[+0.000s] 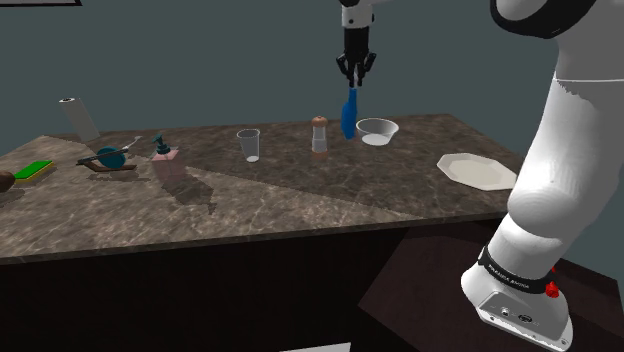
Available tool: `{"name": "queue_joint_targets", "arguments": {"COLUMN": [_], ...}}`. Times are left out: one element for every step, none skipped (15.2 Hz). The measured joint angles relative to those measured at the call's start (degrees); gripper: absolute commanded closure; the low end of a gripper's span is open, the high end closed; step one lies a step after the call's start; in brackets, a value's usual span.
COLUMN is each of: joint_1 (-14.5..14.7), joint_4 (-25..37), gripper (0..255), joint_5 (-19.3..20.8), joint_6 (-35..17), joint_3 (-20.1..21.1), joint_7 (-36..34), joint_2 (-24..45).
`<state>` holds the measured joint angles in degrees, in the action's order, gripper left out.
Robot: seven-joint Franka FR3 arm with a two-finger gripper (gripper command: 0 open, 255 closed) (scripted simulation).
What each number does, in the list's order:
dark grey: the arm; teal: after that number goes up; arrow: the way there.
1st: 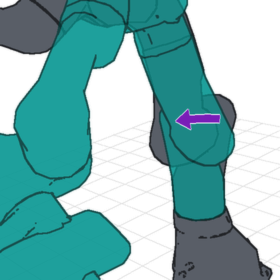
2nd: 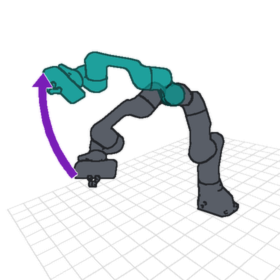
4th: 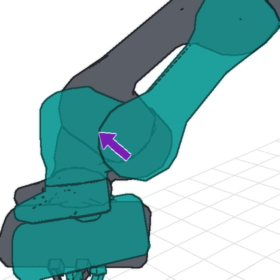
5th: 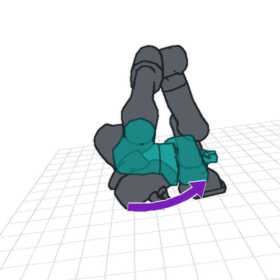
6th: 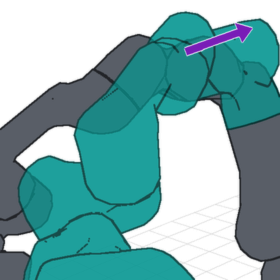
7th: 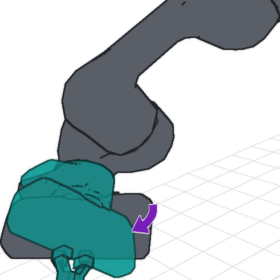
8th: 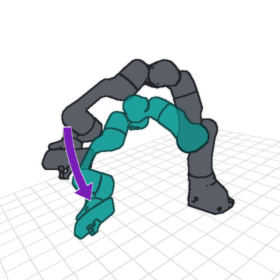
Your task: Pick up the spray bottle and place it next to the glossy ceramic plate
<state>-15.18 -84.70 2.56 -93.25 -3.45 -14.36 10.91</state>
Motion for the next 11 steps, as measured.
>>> {"name": "queue_joint_targets", "arguments": {"joint_1": [-0.7,-1.3,-1.9,-2.4,-2.9,-3.5,-4.0,-4.6,-5.1,-5.8,-6.4], "joint_4": [-0.6,-0.7,-1.1,0.0,-0.9,-0.7,-0.8,-0.3,-0.7,0.4,1.0], "gripper": [255,255,255,255,255,255,255,255,255,255,255], "joint_5": [0.0,0.0,0.1,0.1,0.2,0.2,0.3,0.4,0.4,0.4,0.5], "joint_6": [0.3,1.1,1.6,2.8,2.9,3.8,4.4,5.2,5.6,6.6,7.4], "joint_3": [-0.5,-0.9,-1.3,-1.7,-2.2,-2.7,-3.1,-3.5,-4.0,-4.5,-5.1], "joint_7": [1.2,2.2,3.3,4.2,5.2,6.4,7.3,8.4,9.3,10.6,11.9], "joint_2": [-1.0,-1.9,-2.9,-3.1,-4.1,-4.8,-5.6,-6.0,-6.9,-6.8,-7.1]}}
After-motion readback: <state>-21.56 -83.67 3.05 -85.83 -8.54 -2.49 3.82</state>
